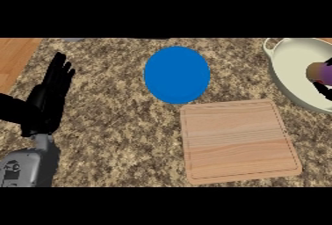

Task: Pick the can from the cutting board and place it in the pot

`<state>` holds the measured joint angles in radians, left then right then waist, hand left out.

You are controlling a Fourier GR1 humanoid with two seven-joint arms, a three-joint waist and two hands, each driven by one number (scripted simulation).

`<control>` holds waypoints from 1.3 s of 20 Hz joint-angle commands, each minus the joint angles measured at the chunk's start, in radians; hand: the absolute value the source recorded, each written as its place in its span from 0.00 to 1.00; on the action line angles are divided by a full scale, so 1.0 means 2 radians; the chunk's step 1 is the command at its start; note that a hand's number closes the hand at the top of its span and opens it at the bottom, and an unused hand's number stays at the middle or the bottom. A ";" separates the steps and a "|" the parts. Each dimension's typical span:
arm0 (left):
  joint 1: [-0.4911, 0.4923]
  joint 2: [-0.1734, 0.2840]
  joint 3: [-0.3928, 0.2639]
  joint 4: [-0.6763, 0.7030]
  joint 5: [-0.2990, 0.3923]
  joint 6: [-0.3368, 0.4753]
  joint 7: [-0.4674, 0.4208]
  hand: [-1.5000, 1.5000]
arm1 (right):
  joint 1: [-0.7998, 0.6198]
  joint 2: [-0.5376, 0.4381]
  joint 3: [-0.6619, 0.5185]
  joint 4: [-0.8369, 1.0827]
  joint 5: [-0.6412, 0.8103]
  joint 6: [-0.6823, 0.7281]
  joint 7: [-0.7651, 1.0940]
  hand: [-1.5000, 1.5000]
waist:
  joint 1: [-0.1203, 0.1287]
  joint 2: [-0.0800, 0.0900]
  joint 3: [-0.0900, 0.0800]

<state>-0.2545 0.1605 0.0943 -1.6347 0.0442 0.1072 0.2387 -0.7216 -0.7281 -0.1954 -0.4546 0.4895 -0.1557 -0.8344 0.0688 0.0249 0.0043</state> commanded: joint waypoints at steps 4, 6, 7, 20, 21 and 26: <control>-0.014 0.006 0.004 0.000 0.013 -0.012 0.007 0.50 | -0.052 0.009 0.006 0.110 0.018 0.046 0.028 0.00 | 0.009 0.004 0.001; -0.010 -0.002 -0.004 0.009 -0.004 -0.002 -0.013 0.50 | -0.050 0.017 0.010 0.122 0.019 0.070 0.010 0.00 | 0.013 0.009 0.002; -0.018 -0.002 -0.009 0.007 0.003 -0.010 0.003 0.50 | -0.072 0.011 0.018 0.126 0.025 0.107 0.019 0.00 | 0.013 0.006 0.001; -0.002 0.008 0.007 0.011 0.008 -0.016 -0.010 0.50 | -0.088 -0.018 -0.092 0.185 -0.093 0.303 -0.026 0.00 | 0.005 0.009 0.002; -0.010 0.006 0.004 -0.003 0.011 -0.012 0.008 0.50 | -0.091 -0.018 -0.095 0.186 -0.097 0.311 -0.023 0.00 | 0.009 0.007 0.003; 0.003 0.003 0.005 -0.005 0.011 -0.012 -0.007 0.50 | -0.075 -0.072 -0.110 0.189 -0.113 0.363 -0.010 0.00 | 0.006 0.008 0.004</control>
<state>-0.2680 0.1665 0.1029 -1.6346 0.0635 0.0873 0.2360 -0.8923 -0.8069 -0.3880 -0.0938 0.2924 0.4052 -0.8078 0.0806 0.0412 0.0108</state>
